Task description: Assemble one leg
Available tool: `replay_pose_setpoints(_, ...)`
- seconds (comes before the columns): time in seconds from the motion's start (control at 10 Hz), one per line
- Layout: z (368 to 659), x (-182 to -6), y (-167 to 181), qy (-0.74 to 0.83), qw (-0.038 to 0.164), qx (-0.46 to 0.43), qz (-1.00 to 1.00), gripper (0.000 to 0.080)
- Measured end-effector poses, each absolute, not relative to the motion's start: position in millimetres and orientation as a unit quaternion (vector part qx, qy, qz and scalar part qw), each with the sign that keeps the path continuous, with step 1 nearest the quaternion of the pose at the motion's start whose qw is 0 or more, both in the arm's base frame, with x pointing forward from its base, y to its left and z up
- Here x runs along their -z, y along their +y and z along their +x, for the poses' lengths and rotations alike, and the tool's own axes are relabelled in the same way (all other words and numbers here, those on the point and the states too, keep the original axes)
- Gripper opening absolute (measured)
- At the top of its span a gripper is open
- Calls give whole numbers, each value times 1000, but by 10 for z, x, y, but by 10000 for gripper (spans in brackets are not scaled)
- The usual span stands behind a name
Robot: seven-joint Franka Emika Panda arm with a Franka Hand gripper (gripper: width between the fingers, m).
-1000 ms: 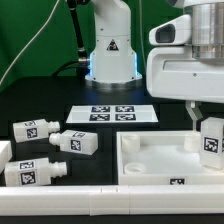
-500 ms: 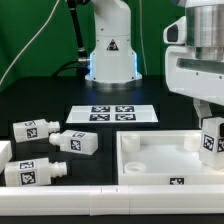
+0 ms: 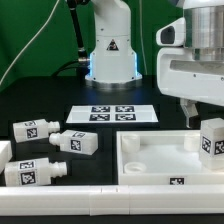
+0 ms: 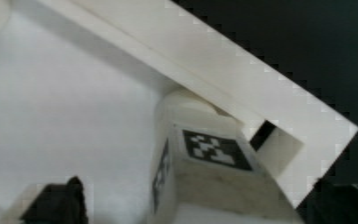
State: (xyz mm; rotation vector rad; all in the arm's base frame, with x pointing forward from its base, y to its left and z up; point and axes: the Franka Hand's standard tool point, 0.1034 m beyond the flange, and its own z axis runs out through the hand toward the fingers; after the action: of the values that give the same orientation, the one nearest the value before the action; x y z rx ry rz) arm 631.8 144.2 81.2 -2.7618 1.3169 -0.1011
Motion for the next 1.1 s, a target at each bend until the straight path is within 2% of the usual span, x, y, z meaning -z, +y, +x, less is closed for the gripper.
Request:
replay_pose_setpoints(0.6, 6322, -820, 1473, 167, 19, 43, -985, 649)
replay_pose_setpoints(1.1, 6367, -852, 1516, 6, 7, 45, -999, 649)
